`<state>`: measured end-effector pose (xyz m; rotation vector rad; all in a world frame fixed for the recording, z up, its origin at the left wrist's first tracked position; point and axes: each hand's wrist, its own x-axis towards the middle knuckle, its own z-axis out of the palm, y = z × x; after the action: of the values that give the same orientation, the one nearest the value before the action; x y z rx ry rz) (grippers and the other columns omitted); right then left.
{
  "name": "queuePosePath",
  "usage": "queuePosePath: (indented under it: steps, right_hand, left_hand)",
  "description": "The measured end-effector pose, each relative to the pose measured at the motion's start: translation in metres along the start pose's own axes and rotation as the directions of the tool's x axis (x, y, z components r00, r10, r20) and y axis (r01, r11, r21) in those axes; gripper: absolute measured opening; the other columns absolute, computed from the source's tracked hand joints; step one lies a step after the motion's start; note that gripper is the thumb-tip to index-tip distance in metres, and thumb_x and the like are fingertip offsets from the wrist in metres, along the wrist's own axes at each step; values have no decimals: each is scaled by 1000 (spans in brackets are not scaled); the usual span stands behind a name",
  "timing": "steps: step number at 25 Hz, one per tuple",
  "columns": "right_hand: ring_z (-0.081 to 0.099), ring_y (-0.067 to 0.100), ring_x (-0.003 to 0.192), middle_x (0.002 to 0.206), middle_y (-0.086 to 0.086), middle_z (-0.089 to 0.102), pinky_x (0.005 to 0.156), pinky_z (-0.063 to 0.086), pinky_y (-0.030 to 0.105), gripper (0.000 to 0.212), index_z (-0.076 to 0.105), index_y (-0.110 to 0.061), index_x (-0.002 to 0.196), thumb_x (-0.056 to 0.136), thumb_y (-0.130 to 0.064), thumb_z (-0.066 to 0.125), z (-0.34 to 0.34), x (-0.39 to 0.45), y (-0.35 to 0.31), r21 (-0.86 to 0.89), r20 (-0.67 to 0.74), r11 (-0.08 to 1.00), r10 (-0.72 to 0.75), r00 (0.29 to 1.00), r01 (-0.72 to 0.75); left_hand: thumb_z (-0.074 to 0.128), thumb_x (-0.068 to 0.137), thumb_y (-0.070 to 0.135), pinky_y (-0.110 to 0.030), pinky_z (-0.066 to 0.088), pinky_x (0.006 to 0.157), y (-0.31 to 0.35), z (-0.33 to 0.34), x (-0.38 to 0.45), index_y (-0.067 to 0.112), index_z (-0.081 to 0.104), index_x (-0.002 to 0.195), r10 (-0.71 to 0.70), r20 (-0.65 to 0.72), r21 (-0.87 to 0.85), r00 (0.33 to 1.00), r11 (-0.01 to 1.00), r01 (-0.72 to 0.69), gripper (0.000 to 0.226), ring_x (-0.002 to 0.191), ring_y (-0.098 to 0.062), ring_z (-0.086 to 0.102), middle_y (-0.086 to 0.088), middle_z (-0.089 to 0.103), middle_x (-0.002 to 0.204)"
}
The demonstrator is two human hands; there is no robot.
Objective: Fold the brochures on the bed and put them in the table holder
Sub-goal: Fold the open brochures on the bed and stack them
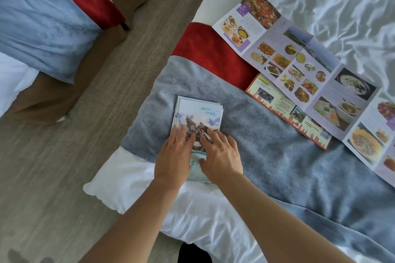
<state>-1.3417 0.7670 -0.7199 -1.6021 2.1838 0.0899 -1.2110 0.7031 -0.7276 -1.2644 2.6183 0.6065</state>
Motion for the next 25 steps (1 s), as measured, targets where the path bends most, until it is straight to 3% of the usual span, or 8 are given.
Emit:
queuePosePath:
  steps: [3,8,12,15,21,25]
  right_hand:
    - [35,25,137,143,1,43,117,20,44,54,55,-22,135,84,-33,68,-5,2,-2,-67,-10,998,-17,1000,17]
    - [26,23,145,154,2,33,121,13,47,58,48,-19,142,87,-26,64,-5,-1,-8,-5,18,1000,-2,1000,2]
    - [38,24,133,141,2,43,119,16,45,52,55,-19,134,84,-25,69,-11,9,-7,-37,49,999,-25,998,26]
    - [38,24,134,145,1,41,117,21,44,55,52,-22,137,84,-21,67,-19,2,5,16,44,997,-76,996,75]
    - [20,23,149,162,4,23,120,20,41,61,37,-19,150,93,-26,57,-35,-34,78,109,-17,994,24,1000,-22]
    - [15,24,151,164,7,20,121,18,40,58,37,-21,149,95,-32,55,-54,-47,138,112,-34,992,71,997,-67]
  left_hand:
    - [71,82,5,-42,43,110,-1,-1,-3,16,48,144,16,-14,-18,1000,1000,-16,67,147,-35,28,-15,34,157]
    - [76,81,25,-32,49,99,-2,-10,-1,24,47,144,6,36,29,999,1000,-7,69,149,-26,25,-6,31,159]
    - [70,84,22,-32,44,105,8,-10,7,24,45,143,-19,34,115,999,993,15,64,144,-27,28,-7,32,154]
    - [66,83,19,-36,33,113,19,-15,10,21,54,134,-11,10,146,1000,989,10,53,138,-24,36,-4,43,144]
    - [62,86,31,-42,44,100,80,-24,23,16,58,129,-21,21,70,1000,997,19,46,131,-27,44,-5,50,137]
    - [58,92,36,-40,40,107,134,-19,46,16,44,144,32,35,34,999,999,-33,57,143,-25,31,-6,35,155]
